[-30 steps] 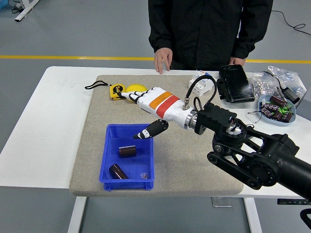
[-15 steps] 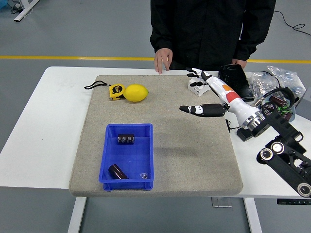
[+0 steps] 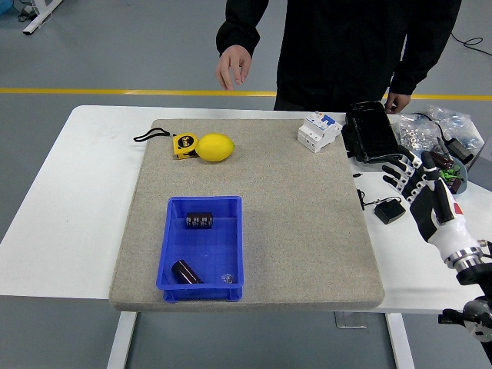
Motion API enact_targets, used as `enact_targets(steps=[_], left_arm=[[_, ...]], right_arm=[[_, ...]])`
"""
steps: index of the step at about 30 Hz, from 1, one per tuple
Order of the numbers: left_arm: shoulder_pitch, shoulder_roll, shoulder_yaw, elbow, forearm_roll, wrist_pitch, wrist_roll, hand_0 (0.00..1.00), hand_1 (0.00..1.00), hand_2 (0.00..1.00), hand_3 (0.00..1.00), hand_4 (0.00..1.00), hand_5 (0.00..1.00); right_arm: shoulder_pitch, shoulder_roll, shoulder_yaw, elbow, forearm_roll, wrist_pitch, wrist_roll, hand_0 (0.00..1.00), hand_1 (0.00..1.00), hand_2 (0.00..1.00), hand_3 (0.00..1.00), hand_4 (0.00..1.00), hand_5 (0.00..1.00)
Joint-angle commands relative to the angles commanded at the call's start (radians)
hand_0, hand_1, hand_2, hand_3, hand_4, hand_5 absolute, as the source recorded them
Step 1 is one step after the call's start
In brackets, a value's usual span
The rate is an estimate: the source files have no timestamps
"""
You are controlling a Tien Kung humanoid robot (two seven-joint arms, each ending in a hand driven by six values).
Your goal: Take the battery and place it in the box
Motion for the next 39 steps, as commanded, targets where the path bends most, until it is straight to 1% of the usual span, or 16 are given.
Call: enact_targets(steps=[3,12,19,28,35,37,39], left_arm=[[0.004,0.001,-0.001,0.0,0.007,-0.002,0.003,0.723,0.686,0.681,0.585,0.633,0.548],[0.006,0.0,-0.011,0.0,0.034,-0.007,0.008,0.722,0.687,0.678,0.585,0.63,0.552],[0.003,0.003,-0.003,0.0,0.035,-0.01,0.008,0.722,0.684,0.677,0.585,0.63,0.552],[-0.001,0.002,-0.024,0.0,0.065,-0.012,0.01,0.722,0.683,0.678,0.586,0.629,0.555],[-0.001,0.005,-0.017,0.0,0.068,-0.016,0.011,0.722,0.685,0.679,0.588,0.628,0.557],[-0.002,0.006,-0.02,0.0,0.07,-0.022,0.008,0.722,0.684,0.683,0.59,0.622,0.547],[-0.003,0.005,-0.04,0.0,0.081,-0.04,-0.003,0.722,0.684,0.683,0.59,0.622,0.547]], right_arm=[[-0.022,0.009,0.024,-0.01,0.034,0.0,-0.001,0.894,0.859,0.872,0.94,0.998,0.998],[-0.03,0.005,0.033,-0.007,0.007,-0.003,-0.008,0.9,0.865,0.876,0.935,0.998,0.998],[-0.034,0.01,0.03,-0.008,0.004,-0.008,-0.016,0.902,0.867,0.876,0.932,0.998,0.998],[-0.037,0.024,0.061,-0.005,0.003,-0.02,-0.018,0.903,0.866,0.876,0.925,0.998,0.998],[-0.046,0.026,0.065,-0.006,0.002,-0.023,-0.019,0.902,0.865,0.875,0.923,0.998,0.998],[-0.047,0.028,0.064,-0.006,0.001,-0.023,-0.019,0.903,0.865,0.875,0.92,0.998,0.998],[-0.044,0.029,0.062,-0.005,-0.001,-0.023,-0.019,0.903,0.865,0.875,0.92,0.998,0.998]])
